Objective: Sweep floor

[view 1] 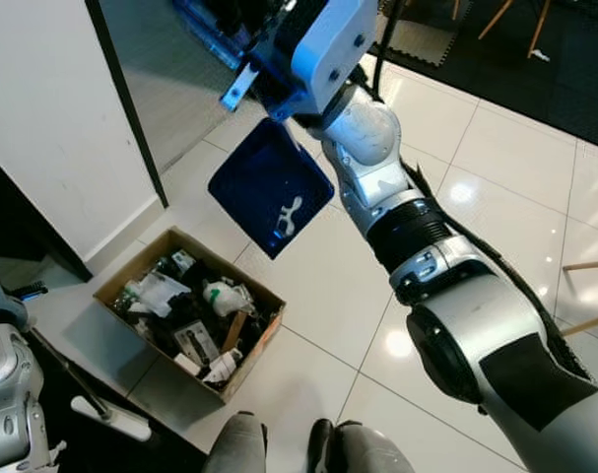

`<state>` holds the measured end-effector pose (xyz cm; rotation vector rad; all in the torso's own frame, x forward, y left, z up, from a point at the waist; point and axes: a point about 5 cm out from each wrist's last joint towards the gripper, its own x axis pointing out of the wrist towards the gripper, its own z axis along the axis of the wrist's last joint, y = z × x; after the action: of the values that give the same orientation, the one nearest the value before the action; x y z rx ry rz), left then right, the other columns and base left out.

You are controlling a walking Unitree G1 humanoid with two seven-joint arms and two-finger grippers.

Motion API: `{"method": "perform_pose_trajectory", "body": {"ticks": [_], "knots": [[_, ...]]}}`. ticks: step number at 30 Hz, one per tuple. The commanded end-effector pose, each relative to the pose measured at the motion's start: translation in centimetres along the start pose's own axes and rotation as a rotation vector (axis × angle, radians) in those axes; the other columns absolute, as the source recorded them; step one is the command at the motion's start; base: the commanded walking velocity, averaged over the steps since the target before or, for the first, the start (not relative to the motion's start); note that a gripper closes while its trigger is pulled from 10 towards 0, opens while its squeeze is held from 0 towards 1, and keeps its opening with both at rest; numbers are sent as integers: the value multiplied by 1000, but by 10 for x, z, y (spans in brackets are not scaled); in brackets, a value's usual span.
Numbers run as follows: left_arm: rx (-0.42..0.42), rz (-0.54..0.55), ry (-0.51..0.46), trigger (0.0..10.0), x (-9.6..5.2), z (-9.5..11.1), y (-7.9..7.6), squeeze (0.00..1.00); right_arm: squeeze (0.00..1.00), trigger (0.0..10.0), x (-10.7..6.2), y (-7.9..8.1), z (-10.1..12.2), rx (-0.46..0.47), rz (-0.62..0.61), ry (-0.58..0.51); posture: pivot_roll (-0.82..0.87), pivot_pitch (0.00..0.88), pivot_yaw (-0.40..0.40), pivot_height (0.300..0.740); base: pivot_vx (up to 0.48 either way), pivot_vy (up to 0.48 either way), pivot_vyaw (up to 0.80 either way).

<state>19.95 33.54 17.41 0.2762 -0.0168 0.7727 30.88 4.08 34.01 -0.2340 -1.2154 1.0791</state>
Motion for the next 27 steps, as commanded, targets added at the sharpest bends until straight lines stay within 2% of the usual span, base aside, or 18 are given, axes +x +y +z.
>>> {"method": "perform_pose_trajectory", "body": {"ticks": [1, 7, 14, 15, 17, 19, 20, 21, 22, 24, 25, 27], "knots": [[6, 16, -9, 10000, -5, 2, 1, 0, 0, 10000, 26, 38, 18, 96, 26, -193, 349, 113, -119, 740, 0, 0, 0], [5, 15, -3, 10000, -6, 1, 0, 0, 0, 10000, 27, 38, 19, 101, 37, -205, 343, 115, -121, 740, 0, 0, 0], [-1, 3, 0, 10000, -4, 1, -5, 0, 0, 10000, 15, 20, 11, 62, 4, -140, 333, 110, -115, 740, 0, 0, 0], [-5, -7, 0, 10000, -3, 1, -9, 0, 0, 10000, 1, 3, 4, 33, -60, -78, 315, 104, -102, 740, 0, 0, 0], [-6, -11, 1, 10000, -3, 1, -10, 0, 0, 10000, -3, -3, 3, 25, -84, -59, 315, 104, -102, 740, 0, 0, 0], [-14, -32, 8, 10000, -2, 0, -17, 0, 0, 10000, -21, -34, 1, -18, -216, 14, 294, 100, -88, 740, 0, 0, 0], [-14, -32, 8, 10000, -2, 0, -17, 0, 0, 10000, -21, -34, 1, -18, -216, 14, 294, 100, -88, 740, 0, 0, 0], [-16, -44, 12, 10000, -2, -1, -20, 0, 0, 10000, -30, -48, 1, -40, -276, 44, 282, 96, -79, 740, 0, 0, 0], [-16, -44, 12, 10000, -2, -1, -20, 0, 0, 10000, -30, -48, 1, -40, -276, 44, 282, 96, -79, 740, 0, 0, 0], [-17, -69, 20, 10000, -2, -2, -27, 0, 0, 10000, -54, -76, 3, -85, -410, 108, 269, 94, -68, 740, 0, 0, 0], [-17, -69, 20, 10000, -2, -2, -27, 0, 0, 10000, -54, -76, 3, -85, -410, 108, 269, 94, -68, 740, 0, 0, 0], [-12, -97, 27, 10000, -4, -4, -38, 0, 0, 10000, -95, -105, 13, -203, -522, 200, 240, 88, -45, 740, 0, 0, 0]]}}
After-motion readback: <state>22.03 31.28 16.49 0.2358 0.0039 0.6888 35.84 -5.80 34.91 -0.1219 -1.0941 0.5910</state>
